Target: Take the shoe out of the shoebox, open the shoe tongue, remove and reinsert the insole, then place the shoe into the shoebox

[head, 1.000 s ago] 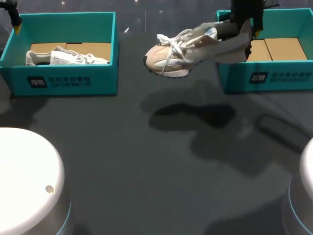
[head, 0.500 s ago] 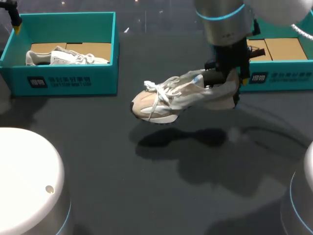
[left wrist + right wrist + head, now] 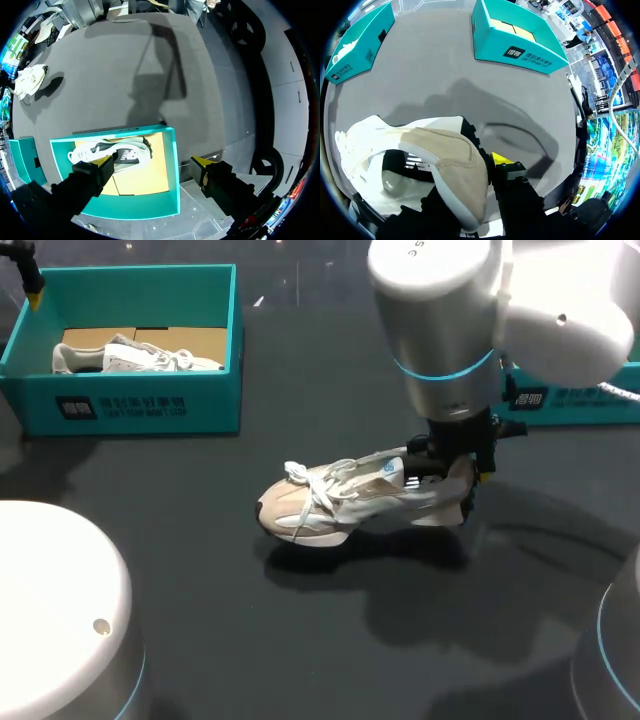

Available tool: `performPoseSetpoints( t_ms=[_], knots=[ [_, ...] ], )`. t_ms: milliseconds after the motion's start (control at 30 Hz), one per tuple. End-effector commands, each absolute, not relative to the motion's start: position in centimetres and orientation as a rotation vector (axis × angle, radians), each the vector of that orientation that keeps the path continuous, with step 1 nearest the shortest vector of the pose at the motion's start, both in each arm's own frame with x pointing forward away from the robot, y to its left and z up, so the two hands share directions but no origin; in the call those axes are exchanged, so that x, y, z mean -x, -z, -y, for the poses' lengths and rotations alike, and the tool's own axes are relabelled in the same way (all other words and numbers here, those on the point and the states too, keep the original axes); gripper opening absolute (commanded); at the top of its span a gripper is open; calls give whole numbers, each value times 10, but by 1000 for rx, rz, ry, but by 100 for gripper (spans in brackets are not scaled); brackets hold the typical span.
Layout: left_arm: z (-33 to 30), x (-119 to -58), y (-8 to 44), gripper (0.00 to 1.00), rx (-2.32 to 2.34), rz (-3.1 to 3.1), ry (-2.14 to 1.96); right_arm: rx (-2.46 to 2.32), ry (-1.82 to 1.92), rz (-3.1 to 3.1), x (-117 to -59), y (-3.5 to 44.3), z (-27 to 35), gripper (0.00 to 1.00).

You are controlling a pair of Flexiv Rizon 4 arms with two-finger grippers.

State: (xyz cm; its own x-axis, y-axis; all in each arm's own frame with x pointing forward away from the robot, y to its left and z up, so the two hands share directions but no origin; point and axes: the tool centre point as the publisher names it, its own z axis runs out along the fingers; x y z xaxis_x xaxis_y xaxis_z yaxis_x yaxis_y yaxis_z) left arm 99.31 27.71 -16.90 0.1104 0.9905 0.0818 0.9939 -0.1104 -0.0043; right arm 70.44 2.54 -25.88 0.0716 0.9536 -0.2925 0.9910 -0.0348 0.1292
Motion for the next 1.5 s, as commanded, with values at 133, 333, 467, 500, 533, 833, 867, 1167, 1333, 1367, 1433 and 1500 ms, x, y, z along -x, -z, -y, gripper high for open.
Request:
performPoseSetpoints(
  t_ms=[133,333,467,500,533,833,867,1167,1333,1367,1433,1500],
  knots=[
    [-277,-992,169,100,2298,2055,93,-2066,195,-1949,-705,264,-26,0],
    [-277,-992,169,100,2298,2055,93,-2107,189,-2001,-706,309,-40,0],
    [-277,-992,169,100,2298,2055,93,-2103,193,-2009,-705,319,-46,0],
    [-277,-992,169,100,2298,2055,93,-2101,225,-2000,-705,322,-46,0],
    [-277,-992,169,100,2298,2055,93,-2103,218,-2004,-705,325,-47,0],
    [-277,-992,169,100,2298,2055,93,-2119,211,-2031,-696,344,-54,0],
    [-277,-992,169,100,2298,2055,93,-2123,219,-2038,-696,348,-55,0],
    [-277,-992,169,100,2298,2055,93,-2139,214,-2059,-690,361,-59,0],
    [-277,-992,169,100,2298,2055,93,-2140,216,-2074,-689,366,-58,0],
    [-277,-992,169,100,2298,2055,93,-2140,216,-2076,-689,367,-58,0],
    [-277,-992,169,100,2298,2055,93,-2139,215,-2081,-690,370,-57,0],
    [-277,-992,169,100,2298,2055,93,-2140,215,-2085,-690,371,-57,0]
  ],
)
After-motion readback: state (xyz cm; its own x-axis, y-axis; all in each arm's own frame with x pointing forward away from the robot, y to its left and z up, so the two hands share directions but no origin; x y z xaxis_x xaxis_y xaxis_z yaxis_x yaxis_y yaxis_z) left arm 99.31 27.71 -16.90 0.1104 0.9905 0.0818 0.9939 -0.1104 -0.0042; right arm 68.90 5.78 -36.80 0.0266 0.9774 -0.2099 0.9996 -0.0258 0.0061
